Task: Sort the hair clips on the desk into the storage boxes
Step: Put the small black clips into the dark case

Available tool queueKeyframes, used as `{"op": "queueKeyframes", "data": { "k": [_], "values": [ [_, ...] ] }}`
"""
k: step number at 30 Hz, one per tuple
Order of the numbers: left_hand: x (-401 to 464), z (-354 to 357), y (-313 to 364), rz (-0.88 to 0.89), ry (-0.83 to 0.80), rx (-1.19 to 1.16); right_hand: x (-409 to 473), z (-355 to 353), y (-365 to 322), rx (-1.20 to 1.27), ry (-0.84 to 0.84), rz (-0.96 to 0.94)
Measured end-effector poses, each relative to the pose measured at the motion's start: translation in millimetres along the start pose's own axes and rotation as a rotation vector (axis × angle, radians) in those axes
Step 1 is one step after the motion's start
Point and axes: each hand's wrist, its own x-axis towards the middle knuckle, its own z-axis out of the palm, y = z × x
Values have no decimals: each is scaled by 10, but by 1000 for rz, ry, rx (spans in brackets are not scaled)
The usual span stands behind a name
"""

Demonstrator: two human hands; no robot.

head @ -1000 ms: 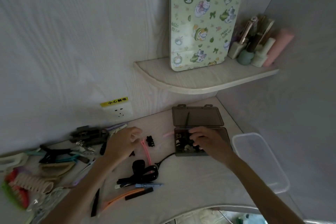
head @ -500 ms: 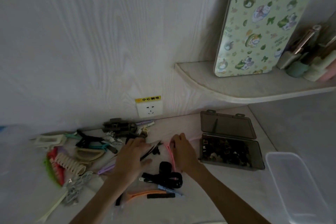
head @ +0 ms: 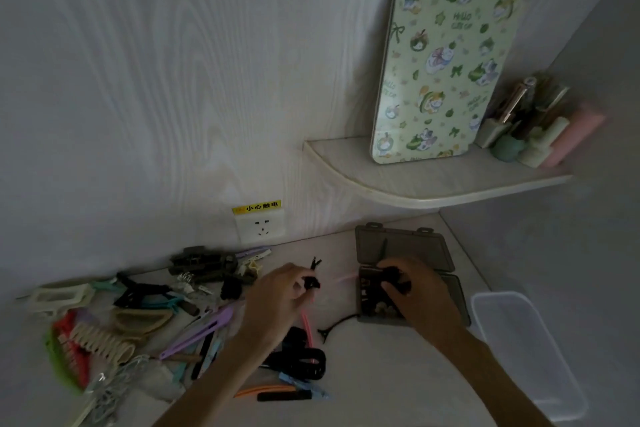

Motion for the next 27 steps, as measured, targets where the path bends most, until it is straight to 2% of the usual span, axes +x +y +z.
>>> {"op": "queueKeyframes", "data": {
  "k": [5,9,13,17,19,21,23,25,27],
  "values": [
    [200,211,615,64,-59,-154,-35,-313,242,-177,-198,169],
    [262,369,767,41,-156,-236,-62,-364,364,-142,-167,219],
    [207,368,617,-41,-120,-261,-139,-366,372,-35,-131,243],
    [96,146,237,-188,-65,-417,-161,-225,193,169,-53,204],
    [67,-1,57,-287,-28,-560,-87,-74,-77,401,-170,266],
    [51,-124,-70,-372,-27,-651,20,134,-415,735,-370,435],
    [19,-213,-168,-415,-14,-730,139,379,-719,910,-507,545],
    [-27,-268,-241,-406,4,-757,231,600,-945,993,-518,544],
    [-82,-311,-303,-398,34,-764,297,783,-1058,1010,-462,469]
  ]
}}
